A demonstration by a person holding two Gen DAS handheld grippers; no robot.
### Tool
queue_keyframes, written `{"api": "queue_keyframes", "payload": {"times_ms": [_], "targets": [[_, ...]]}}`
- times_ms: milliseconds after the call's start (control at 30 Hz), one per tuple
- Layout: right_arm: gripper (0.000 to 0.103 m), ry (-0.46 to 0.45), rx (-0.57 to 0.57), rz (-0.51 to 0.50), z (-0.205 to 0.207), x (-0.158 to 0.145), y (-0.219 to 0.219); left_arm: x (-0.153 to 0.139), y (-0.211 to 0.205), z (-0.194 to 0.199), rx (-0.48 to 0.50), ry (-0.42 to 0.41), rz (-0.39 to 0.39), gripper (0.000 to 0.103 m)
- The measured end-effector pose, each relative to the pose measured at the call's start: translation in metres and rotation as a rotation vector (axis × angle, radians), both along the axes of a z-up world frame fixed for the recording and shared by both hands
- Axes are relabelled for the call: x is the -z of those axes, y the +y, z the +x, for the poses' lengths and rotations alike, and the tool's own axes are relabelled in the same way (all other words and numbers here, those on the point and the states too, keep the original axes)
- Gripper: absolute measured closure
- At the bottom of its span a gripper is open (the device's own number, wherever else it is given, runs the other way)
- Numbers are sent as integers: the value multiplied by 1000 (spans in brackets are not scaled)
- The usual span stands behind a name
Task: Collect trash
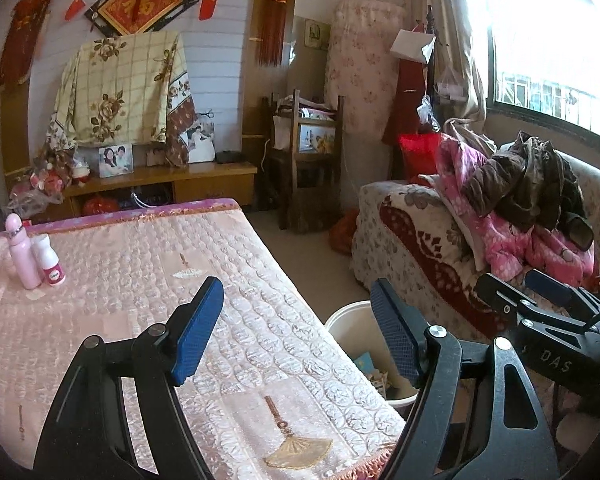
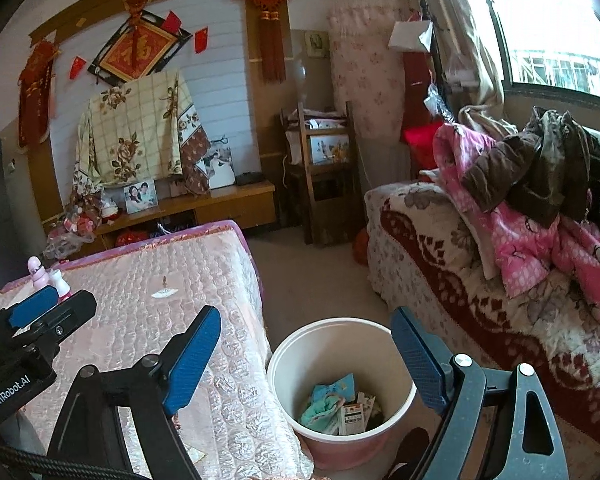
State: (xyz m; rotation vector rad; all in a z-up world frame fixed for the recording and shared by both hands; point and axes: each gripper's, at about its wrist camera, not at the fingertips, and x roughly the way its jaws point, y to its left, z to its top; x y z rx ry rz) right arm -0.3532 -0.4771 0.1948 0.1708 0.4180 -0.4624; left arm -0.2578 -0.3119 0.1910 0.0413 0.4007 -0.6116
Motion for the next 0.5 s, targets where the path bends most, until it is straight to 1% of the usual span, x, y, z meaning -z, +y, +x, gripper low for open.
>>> {"api": "queue_keyframes", "payload": {"times_ms": [200, 333, 500], "targets": [[17, -18, 15, -21, -8, -7, 5, -1, 1, -3, -7, -7, 0, 28], [12, -25, 32, -37, -11, -10, 7, 1, 1, -3, -14, -9, 4, 28], [12, -27, 34, -41, -12, -11, 7, 3, 3, -1, -21, 6, 2, 28]]}}
